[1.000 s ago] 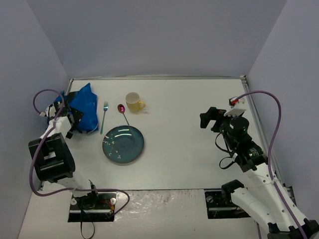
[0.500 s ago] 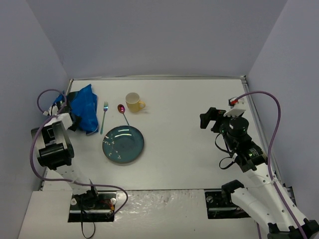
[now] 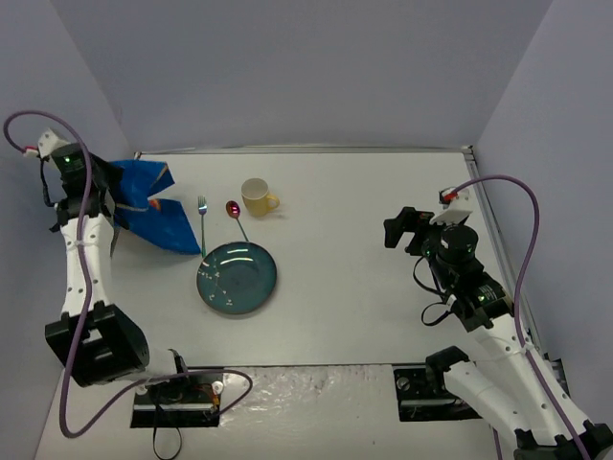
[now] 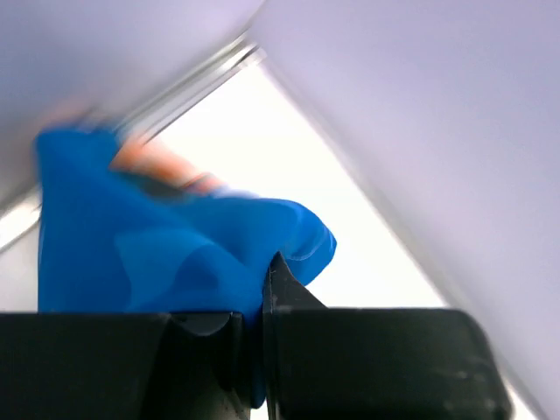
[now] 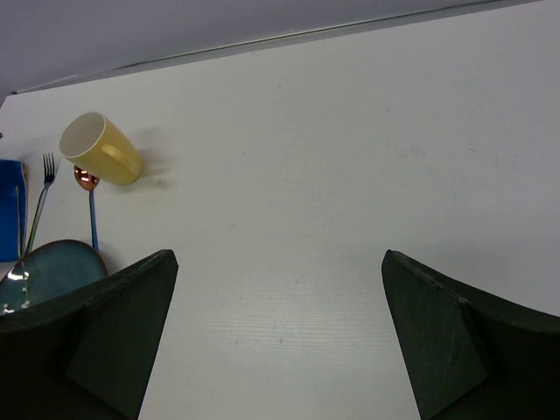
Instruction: Set the dinner table for one person
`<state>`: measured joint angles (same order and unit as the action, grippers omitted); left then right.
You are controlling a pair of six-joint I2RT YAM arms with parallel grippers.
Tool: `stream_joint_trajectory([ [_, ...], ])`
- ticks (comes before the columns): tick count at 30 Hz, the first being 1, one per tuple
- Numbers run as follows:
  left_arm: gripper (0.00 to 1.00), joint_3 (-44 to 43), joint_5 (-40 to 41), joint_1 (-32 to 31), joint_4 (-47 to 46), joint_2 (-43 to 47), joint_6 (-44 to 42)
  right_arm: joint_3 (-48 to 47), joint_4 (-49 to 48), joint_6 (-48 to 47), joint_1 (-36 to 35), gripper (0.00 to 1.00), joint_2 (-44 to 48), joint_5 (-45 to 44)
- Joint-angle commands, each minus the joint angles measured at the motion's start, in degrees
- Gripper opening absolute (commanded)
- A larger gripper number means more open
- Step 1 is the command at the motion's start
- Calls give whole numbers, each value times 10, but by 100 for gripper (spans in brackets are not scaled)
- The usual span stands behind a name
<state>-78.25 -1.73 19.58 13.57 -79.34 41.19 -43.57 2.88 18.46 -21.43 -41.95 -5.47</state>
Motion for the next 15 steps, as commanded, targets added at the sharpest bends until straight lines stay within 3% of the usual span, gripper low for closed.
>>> stream_joint_trajectory([
  [1,0,-122,-111,-25,-9,63,-40,-14,-35,4,-3,100,12,8],
  [3,0,-187,-164,-80,-3,55,-46,-15,-35,6,-2,100,22,3],
  [7,0,-277,-167,-234,-2,31,-42,-21,-32,7,-3,100,42,-7],
  [15,0,-420,-168,-447,-34,-53,-27,-33,11,15,-2,100,99,-73],
])
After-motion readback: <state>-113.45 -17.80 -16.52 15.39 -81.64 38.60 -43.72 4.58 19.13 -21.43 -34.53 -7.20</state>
